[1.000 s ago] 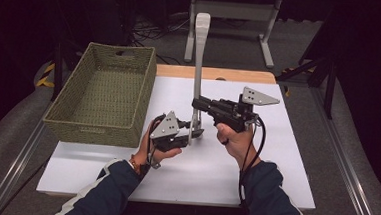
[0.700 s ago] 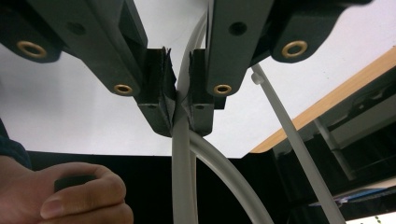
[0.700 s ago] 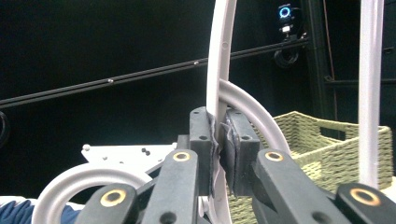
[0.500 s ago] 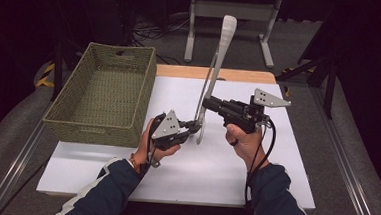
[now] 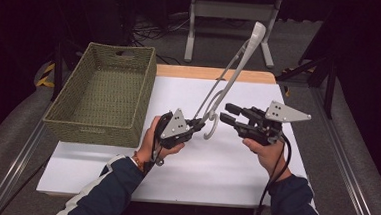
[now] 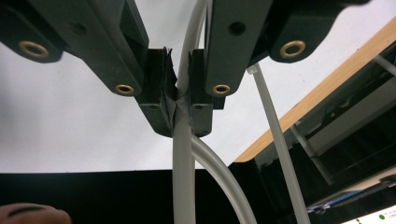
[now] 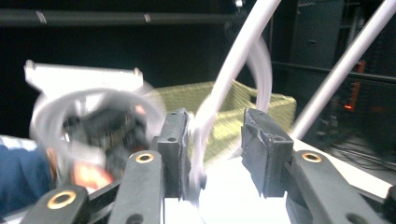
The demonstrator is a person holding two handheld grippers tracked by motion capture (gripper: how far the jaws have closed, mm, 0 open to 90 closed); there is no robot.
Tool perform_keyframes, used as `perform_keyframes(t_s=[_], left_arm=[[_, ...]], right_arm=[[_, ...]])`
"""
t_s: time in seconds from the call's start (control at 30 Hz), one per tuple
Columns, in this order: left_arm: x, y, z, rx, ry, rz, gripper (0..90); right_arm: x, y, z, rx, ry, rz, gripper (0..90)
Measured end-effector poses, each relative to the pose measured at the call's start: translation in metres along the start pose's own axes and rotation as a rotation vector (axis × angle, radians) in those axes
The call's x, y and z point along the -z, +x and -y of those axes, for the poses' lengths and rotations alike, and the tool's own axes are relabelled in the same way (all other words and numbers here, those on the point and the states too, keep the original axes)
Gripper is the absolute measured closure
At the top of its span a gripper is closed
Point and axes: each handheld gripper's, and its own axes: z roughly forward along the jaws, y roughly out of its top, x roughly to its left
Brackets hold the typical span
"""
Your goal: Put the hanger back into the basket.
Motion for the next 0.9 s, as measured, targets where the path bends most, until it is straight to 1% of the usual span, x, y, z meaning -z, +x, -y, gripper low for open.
perform_keyframes(t_s=[0.03, 0.07, 0.1, 0.17, 0.23, 0.27, 0.3, 0.33, 0.4, 0.43, 0.47, 0.5, 0.53, 0.57, 0.6, 0.67, 0.7, 0.73, 0.8, 0.83, 0.9], left_arm=[[0.001, 0.0, -0.001, 0.009, -0.008, -0.001, 82.2], [0.002, 0.001, -0.002, 0.008, -0.007, -0.007, 82.2], [0.003, 0.001, -0.004, 0.008, -0.012, -0.01, 82.2], [0.007, 0.004, -0.009, -0.001, -0.011, -0.025, 82.2], [0.011, 0.007, -0.015, 0.005, -0.018, -0.035, 82.3], [0.011, 0.007, -0.015, 0.005, -0.018, -0.035, 82.3], [0.013, 0.009, -0.018, 0.006, -0.022, -0.043, 82.3], [0.016, 0.01, -0.021, 0.002, -0.026, -0.049, 82.3], [0.02, 0.012, -0.028, -0.003, -0.034, -0.065, 82.3], [0.022, 0.012, -0.031, -0.004, -0.04, -0.074, 82.3], [0.025, 0.014, -0.034, -0.01, -0.043, -0.078, 82.3], [0.029, 0.016, -0.039, -0.013, -0.05, -0.091, 82.3], [0.029, 0.016, -0.039, -0.013, -0.05, -0.091, 82.3], [0.034, 0.018, -0.044, -0.019, -0.057, -0.11, 82.3], [0.037, 0.02, -0.046, -0.014, -0.064, -0.113, 82.3], [0.044, 0.023, -0.051, -0.012, -0.075, -0.131, 82.3], [0.047, 0.024, -0.052, -0.013, -0.074, -0.134, 82.3], [0.051, 0.024, -0.053, -0.018, -0.083, -0.148, 82.3], [0.059, 0.029, -0.052, -0.014, -0.092, -0.158, 82.3], [0.059, 0.029, -0.052, -0.014, -0.092, -0.158, 82.3], [0.066, 0.033, -0.052, -0.007, -0.095, -0.172, 82.3]], right_arm=[[0.004, 0.002, 0.003, 0.019, 0.024, 0.028, 54.4], [0.008, 0.003, 0.006, 0.039, 0.048, 0.05, 52.2], [0.013, 0.004, 0.01, 0.044, 0.075, 0.074, 50.6], [0.022, 0.005, 0.02, 0.043, 0.124, 0.113, 47.6], [0.029, 0.002, 0.032, 0.026, 0.158, 0.139, 44.4], [0.029, 0.002, 0.032, 0.026, 0.158, 0.139, 44.4], [0.033, 0.0, 0.039, 0.012, 0.186, 0.162, 43.4], [0.035, -0.002, 0.044, 0.004, 0.197, 0.168, 42.2], [0.038, -0.005, 0.052, 0.005, 0.232, 0.197, 40.8], [0.04, -0.006, 0.056, -0.009, 0.236, 0.202, 40.2], [0.041, -0.007, 0.059, -0.013, 0.243, 0.208, 39.3], [0.042, -0.007, 0.062, -0.016, 0.251, 0.212, 38.7], [0.042, -0.007, 0.062, -0.016, 0.251, 0.212, 38.7], [0.043, -0.009, 0.067, -0.028, 0.267, 0.215, 37.1], [0.042, -0.01, 0.07, -0.026, 0.287, 0.229, 34.8], [0.042, -0.01, 0.073, -0.029, 0.294, 0.241, 30.1], [0.041, -0.009, 0.073, -0.018, 0.306, 0.259, 28.5], [0.04, -0.009, 0.074, -0.005, 0.314, 0.273, 27.0], [0.038, -0.006, 0.076, 0.043, 0.339, 0.313, 23.5], [0.038, -0.006, 0.076, 0.043, 0.339, 0.313, 23.5], [0.035, -0.006, 0.078, 0.052, 0.352, 0.33, 21.1]])
